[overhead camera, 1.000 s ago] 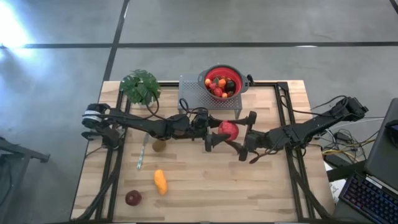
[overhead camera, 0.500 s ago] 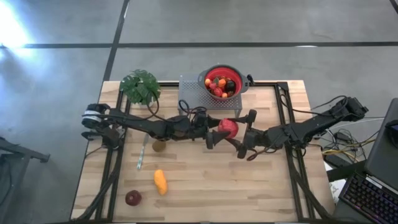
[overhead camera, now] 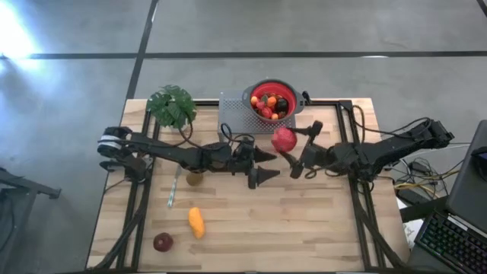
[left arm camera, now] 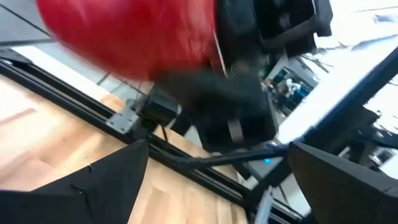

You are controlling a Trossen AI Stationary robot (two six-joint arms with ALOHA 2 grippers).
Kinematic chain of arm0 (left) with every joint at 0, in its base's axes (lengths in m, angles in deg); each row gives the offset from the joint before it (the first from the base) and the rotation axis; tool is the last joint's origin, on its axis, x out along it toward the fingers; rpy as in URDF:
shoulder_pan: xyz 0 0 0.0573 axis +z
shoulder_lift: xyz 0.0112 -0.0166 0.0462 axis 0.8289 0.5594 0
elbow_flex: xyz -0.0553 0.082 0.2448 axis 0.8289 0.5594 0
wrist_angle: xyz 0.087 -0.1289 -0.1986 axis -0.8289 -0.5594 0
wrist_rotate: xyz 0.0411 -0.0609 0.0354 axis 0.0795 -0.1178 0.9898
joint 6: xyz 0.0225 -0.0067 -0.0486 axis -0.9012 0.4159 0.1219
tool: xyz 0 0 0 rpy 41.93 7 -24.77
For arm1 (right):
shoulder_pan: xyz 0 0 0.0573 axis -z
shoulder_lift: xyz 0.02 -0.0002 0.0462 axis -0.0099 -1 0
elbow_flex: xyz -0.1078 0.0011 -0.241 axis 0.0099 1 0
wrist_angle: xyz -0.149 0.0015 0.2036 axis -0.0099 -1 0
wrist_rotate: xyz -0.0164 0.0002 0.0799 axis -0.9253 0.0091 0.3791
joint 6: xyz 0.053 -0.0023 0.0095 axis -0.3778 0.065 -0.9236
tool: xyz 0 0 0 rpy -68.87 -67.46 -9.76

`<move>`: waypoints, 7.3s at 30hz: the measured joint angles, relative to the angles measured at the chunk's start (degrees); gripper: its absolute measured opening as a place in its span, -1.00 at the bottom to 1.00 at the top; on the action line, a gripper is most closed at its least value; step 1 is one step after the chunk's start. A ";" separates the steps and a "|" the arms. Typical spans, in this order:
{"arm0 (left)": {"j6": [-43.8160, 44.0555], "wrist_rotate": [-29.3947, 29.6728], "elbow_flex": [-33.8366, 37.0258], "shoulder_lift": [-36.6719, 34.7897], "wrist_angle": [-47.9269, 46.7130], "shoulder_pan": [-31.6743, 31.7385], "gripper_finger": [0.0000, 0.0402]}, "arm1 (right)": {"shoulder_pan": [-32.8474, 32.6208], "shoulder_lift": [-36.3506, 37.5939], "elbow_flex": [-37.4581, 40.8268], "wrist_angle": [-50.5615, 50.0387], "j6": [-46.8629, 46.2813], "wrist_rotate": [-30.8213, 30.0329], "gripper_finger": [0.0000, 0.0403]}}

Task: Pick & Place Fruit
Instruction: Put the apple into the strainer bowl on the shelf, then put the kiwi into the strainer bowl on the shelf

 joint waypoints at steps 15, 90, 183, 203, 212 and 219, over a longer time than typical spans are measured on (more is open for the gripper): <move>-12.96 -3.70 -0.04 -0.60 -1.74 -3.06 0.94 | 19.23 1.22 -9.39 -13.46 -4.38 8.15 0.71; -21.49 -5.08 -0.04 -5.84 -3.12 -5.09 0.94 | 48.11 -26.66 -40.02 -58.20 -9.46 25.59 0.99; -74.08 32.39 -0.04 11.99 -90.57 2.21 0.80 | 25.77 5.16 -18.76 -66.87 -25.50 33.83 0.99; -75.10 31.01 -0.04 12.79 -89.01 2.32 0.23 | 25.77 5.16 -18.73 -66.88 -25.24 33.81 0.99; -74.00 31.03 -0.29 12.74 -89.03 1.18 0.02 | 25.77 5.16 -18.73 -66.90 -24.27 33.81 0.99; -65.53 31.31 -3.69 12.08 -94.99 -0.92 0.03 | 25.77 5.16 -18.73 -66.90 -24.21 33.82 0.99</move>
